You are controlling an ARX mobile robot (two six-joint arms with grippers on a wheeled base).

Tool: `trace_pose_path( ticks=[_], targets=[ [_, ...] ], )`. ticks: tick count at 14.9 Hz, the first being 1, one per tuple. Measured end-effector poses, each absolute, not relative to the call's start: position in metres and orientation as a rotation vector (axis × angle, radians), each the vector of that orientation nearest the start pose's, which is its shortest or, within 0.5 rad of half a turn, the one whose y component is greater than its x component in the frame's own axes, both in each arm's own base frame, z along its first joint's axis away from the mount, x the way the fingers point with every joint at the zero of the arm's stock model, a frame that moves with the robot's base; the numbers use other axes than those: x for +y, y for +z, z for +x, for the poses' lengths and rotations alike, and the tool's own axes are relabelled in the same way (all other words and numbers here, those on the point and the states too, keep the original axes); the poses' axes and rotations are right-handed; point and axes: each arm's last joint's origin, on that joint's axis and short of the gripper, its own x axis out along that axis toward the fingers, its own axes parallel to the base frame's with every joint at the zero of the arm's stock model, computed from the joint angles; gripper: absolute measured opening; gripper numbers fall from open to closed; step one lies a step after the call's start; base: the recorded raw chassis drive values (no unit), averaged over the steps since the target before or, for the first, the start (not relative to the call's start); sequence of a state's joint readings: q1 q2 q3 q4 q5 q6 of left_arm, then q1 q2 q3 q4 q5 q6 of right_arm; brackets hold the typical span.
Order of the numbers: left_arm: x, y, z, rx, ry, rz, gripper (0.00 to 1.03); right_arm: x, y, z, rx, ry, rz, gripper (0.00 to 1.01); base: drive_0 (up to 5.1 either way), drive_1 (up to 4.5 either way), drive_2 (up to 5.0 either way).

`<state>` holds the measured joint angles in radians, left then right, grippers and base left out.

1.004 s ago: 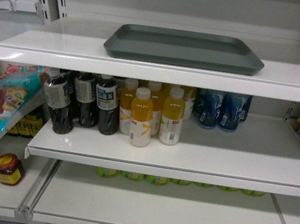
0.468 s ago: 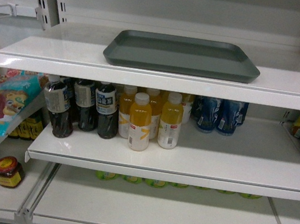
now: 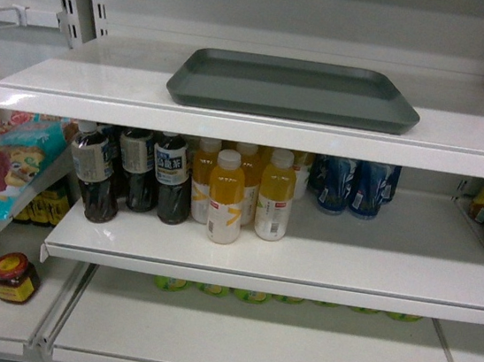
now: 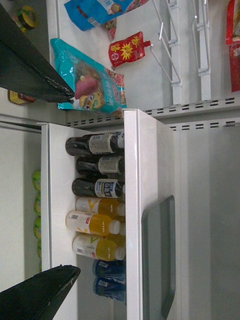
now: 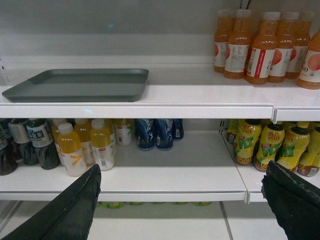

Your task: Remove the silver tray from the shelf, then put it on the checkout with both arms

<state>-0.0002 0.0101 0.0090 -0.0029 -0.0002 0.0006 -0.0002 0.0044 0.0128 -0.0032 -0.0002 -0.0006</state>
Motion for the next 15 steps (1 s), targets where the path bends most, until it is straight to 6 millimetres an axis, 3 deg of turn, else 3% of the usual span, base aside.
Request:
trace_pose_path(
  ticks=[2,15],
  targets=[
    [0.0,0.1655,0.0978,0.004,0.0,0.001,0.98,0.0,0.1672,0.0972,-0.005,0.0,-0.001,0.98,0.0,0.0,0.0],
    [0.0,0.1653,0.0978,0.006,0.0,0.001,0.98,0.0,0.1672,0.0972,-0.005,0.0,-0.001,0.98,0.0,4.26,-4.2]
  ],
)
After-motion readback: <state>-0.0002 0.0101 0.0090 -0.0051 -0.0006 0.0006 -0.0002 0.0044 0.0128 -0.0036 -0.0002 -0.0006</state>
